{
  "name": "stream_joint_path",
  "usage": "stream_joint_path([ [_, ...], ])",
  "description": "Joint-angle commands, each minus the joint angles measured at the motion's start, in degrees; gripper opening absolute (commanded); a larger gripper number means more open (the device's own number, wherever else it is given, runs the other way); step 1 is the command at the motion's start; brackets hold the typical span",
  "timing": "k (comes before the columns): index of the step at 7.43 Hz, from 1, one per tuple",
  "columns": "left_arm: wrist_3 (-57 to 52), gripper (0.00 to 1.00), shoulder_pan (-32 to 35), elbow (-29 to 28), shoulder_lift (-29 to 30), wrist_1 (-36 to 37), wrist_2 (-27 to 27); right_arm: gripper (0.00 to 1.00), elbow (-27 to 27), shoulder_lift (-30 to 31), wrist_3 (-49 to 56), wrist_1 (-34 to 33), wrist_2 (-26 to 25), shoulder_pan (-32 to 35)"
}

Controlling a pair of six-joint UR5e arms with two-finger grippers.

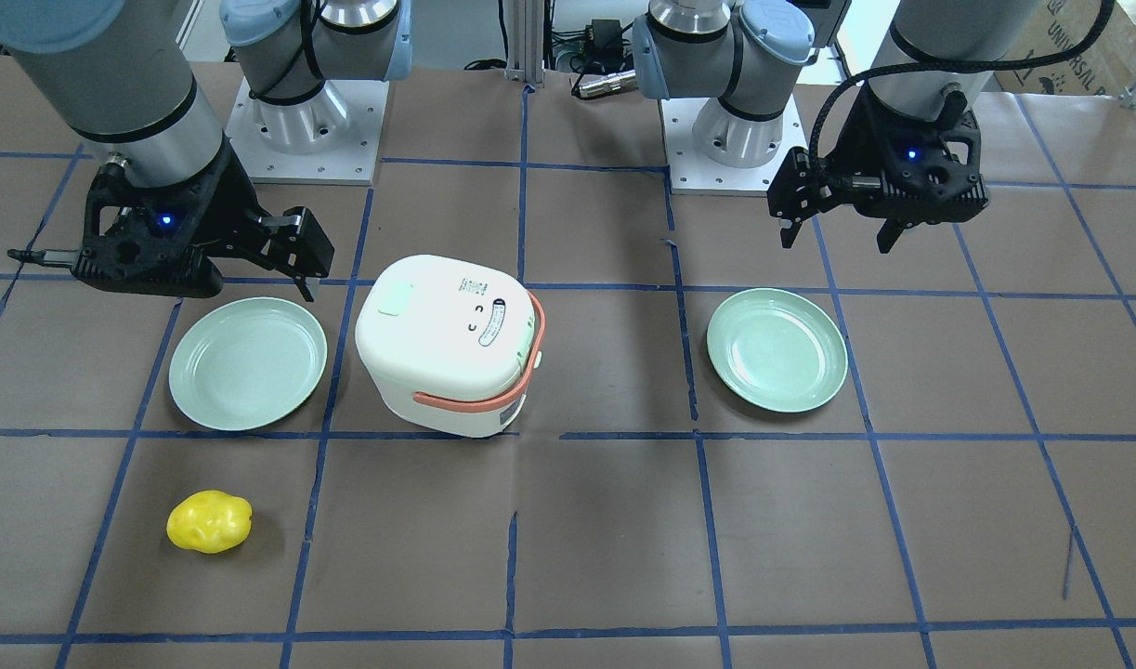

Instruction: Press rice cooker button

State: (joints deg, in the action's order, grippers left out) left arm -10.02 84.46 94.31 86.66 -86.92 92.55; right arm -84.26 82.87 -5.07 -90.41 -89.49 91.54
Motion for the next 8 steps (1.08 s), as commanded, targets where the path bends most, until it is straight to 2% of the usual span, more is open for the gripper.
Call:
stream_joint_path([
  [1,0.0,1.00,0.0,0.0,0.0,0.0,0.0,1.00,-1.2,0.8,-0.5,0.0,1.0,0.1],
  [2,-0.1,1.00,0.0,0.0,0.0,0.0,0.0,1.00,-2.3,0.9,-0.7,-0.1,4.5,1.6],
  [4,-0.1,1.00,0.0,0.0,0.0,0.0,0.0,1.00,-5.2,1.4,-7.5,-1.8,4.9,6.0],
  [5,0.0,1.00,0.0,0.0,0.0,0.0,0.0,0.97,-5.6,1.2,-8.3,-4.7,4.6,6.8],
  [8,0.0,1.00,0.0,0.0,0.0,0.0,0.0,0.45,-12.5,3.2,-8.2,-7.9,5.2,6.9],
])
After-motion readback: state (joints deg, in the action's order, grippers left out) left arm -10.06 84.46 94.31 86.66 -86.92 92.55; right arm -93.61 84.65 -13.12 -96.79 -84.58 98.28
